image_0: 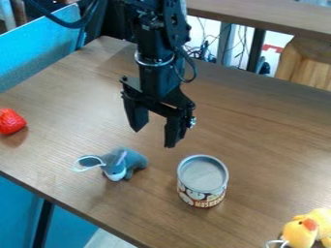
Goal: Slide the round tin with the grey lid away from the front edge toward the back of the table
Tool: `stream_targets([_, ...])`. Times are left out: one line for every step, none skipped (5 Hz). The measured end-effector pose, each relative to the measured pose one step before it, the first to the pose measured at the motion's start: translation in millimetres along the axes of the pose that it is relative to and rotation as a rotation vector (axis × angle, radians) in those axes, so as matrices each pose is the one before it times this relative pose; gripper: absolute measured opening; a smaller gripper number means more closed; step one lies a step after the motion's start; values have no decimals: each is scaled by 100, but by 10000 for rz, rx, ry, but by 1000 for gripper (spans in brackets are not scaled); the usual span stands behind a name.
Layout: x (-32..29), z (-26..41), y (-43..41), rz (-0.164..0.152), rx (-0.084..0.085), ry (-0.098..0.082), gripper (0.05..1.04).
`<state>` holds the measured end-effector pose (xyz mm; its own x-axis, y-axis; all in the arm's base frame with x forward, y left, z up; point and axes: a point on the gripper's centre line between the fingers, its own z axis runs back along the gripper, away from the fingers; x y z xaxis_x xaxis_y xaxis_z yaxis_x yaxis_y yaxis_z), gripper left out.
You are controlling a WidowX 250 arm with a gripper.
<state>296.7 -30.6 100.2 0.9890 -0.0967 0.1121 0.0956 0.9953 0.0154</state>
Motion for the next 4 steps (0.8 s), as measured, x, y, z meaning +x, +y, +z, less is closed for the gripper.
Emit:
stream_targets([-383,-676,-72,-27,-11,261,1005])
stream_targets([-1588,363,-1870,-569,-323,-28,1005])
stream_targets([-1764,369,-1285,-590,-267,-103,1005])
stream_targets([-1359,-1714,-1438,-316,-52,618,1005])
